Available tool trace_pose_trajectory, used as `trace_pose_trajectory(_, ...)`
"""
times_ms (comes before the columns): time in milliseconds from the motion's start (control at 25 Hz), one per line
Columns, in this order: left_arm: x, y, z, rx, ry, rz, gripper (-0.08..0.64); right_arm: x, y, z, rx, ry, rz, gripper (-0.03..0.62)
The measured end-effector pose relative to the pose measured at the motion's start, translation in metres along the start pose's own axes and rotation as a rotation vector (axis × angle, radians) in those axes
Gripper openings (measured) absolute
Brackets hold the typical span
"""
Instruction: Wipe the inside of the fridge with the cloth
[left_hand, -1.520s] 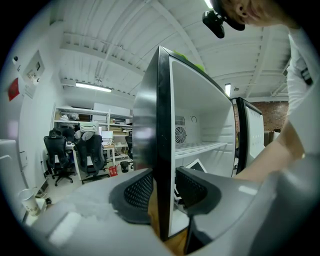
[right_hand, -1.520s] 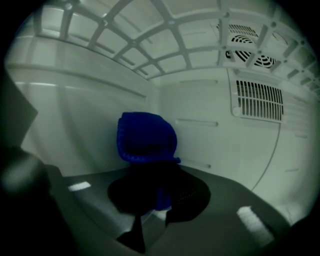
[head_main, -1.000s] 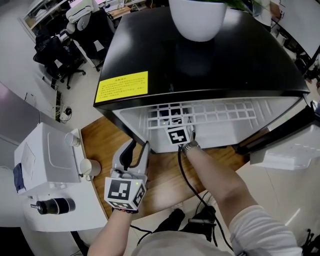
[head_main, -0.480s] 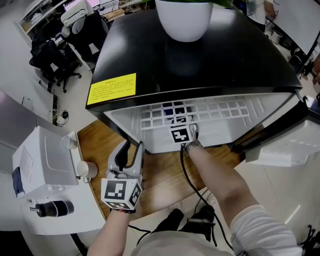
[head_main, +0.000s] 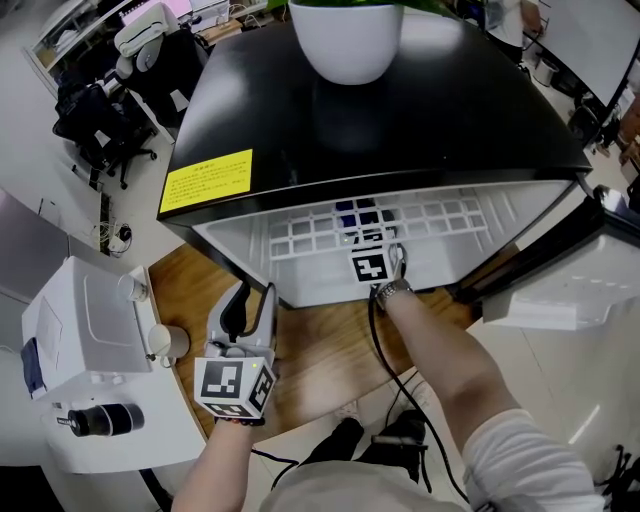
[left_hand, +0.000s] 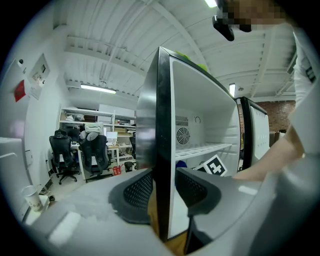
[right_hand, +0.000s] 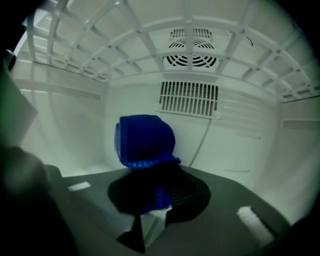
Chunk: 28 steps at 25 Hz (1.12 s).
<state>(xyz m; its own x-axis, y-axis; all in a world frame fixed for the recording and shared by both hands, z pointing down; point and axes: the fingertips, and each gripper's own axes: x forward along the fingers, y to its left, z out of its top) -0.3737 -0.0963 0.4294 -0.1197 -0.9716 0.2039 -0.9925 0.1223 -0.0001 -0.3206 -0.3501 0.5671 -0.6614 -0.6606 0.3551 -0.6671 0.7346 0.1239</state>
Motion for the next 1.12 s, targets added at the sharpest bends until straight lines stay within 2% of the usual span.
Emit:
trace_pose_trajectory(320,0.0,0.0,-0.001,0.001,-0.001,0.004,0.147,-0.009,-0.044,-0.007,0.014,0.015,-0.073,0.074)
trace_pose_trajectory(1120,0.0,0.001,-0.001,-0.007,-0.003,0.02,0.146,-0.03,-0.12,-0.033,0.055,0.08,-0.237,0.074)
